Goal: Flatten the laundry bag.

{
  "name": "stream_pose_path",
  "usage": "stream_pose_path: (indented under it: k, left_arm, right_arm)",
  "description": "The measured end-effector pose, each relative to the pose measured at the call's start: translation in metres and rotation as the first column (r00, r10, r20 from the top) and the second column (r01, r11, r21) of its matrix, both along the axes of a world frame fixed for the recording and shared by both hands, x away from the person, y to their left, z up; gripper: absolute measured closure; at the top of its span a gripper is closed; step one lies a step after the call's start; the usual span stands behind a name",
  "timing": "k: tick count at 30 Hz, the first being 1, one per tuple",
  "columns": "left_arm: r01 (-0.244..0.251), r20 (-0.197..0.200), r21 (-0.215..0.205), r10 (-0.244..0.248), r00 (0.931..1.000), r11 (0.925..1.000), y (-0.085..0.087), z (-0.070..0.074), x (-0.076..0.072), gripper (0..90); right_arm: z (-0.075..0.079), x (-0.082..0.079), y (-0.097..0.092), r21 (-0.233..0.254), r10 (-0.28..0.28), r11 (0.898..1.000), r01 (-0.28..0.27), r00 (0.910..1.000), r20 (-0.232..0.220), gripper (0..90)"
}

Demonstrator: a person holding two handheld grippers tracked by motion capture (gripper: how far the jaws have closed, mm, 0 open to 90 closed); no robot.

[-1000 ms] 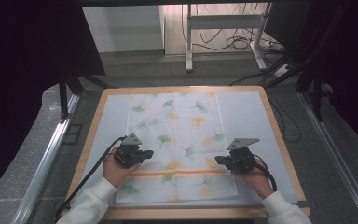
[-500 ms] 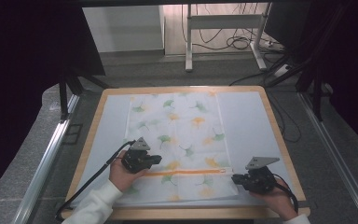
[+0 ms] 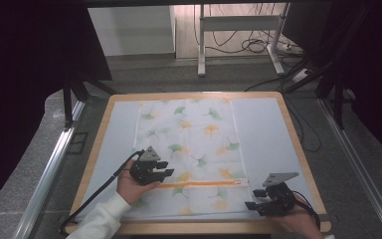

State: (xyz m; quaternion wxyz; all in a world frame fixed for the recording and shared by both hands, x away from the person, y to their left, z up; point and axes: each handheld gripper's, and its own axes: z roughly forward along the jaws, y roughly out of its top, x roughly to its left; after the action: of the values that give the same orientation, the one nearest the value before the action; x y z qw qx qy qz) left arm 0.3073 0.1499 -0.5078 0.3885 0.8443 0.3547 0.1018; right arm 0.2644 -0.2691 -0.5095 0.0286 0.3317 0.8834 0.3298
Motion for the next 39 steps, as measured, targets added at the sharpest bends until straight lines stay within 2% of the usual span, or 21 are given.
stream_pose_path:
  k: [4, 9, 12, 16, 19, 22, 27, 30, 32, 34, 37, 39]
  left_arm:
    - [0.001, -0.003, -0.012, -0.001, 1.0, 0.9999, -0.001, 0.0, 0.0, 60.0]
    - [0.001, -0.014, -0.046, -0.002, 0.9999, 0.999, -0.002, 0.001, 0.0, 59.1]
    - [0.007, -0.01, -0.037, -0.008, 0.9999, 0.9993, -0.004, 0.001, 0.0, 58.6]
    - [0.026, -0.008, -0.033, -0.027, 0.9996, 0.9991, -0.011, 0.001, -0.002, 58.3]
    - [0.04, -0.009, -0.031, -0.04, 0.9991, 0.9987, -0.018, 0.001, -0.002, 58.1]
    - [0.063, -0.014, -0.029, -0.063, 0.9979, 0.9976, -0.027, 0.002, -0.001, 57.4]
    - [0.107, -0.01, -0.024, -0.108, 0.9941, 0.9939, -0.049, 0.005, -0.001, 57.0]
    - [0.122, -0.014, -0.023, -0.123, 0.9924, 0.9922, -0.061, 0.006, 0.0, 56.6]
    - [0.129, -0.027, -0.045, -0.13, 0.9911, 0.9906, -0.065, 0.005, 0.001, 56.6]
    - [0.134, -0.022, -0.023, -0.134, 0.9907, 0.9907, -0.068, 0.005, 0.001, 55.9]
    - [0.135, -0.02, -0.029, -0.136, 0.9905, 0.9904, -0.068, 0.005, 0.001, 55.6]
    - [0.133, -0.02, -0.029, -0.134, 0.9908, 0.9907, -0.068, 0.006, 0.001, 55.2]
  right_arm:
    - [-0.002, -0.006, 0.002, -0.013, 0.01, 1.0, -0.01, 1.0, -0.001, 40.4]
    - [-0.001, -0.008, 0.006, -0.024, 0.035, 0.999, -0.035, 0.9992, 0.019, 54.6]
    - [-0.001, -0.01, 0.01, -0.067, 0.041, 0.997, -0.038, 0.9978, 0.051, 62.4]
    - [-0.002, -0.013, 0.014, -0.095, 0.041, 0.995, -0.034, 0.9959, 0.08, 74.7]
    - [-0.001, -0.013, 0.016, -0.103, 0.042, 0.994, -0.033, 0.9953, 0.087, 82.4]
    - [0.0, -0.015, 0.017, -0.09, 0.063, 0.994, -0.056, 0.9951, 0.077, 86.1]
    - [0.001, -0.023, 0.021, -0.047, 0.096, 0.994, -0.093, 0.9944, 0.045, 87.0]
    - [0.001, -0.027, 0.025, -0.048, 0.108, 0.993, -0.106, 0.9931, 0.044, 86.3]
    - [0.001, -0.027, 0.024, -0.045, 0.11, 0.993, -0.108, 0.9929, 0.044, 85.3]
    - [0.0, -0.025, 0.023, -0.034, 0.109, 0.994, -0.108, 0.9933, 0.039, 82.3]
    - [0.002, -0.025, 0.022, -0.02, 0.111, 0.994, -0.11, 0.9928, 0.047, 74.6]
    - [0.005, -0.023, 0.02, -0.015, 0.106, 0.994, -0.105, 0.992, 0.07, 67.1]
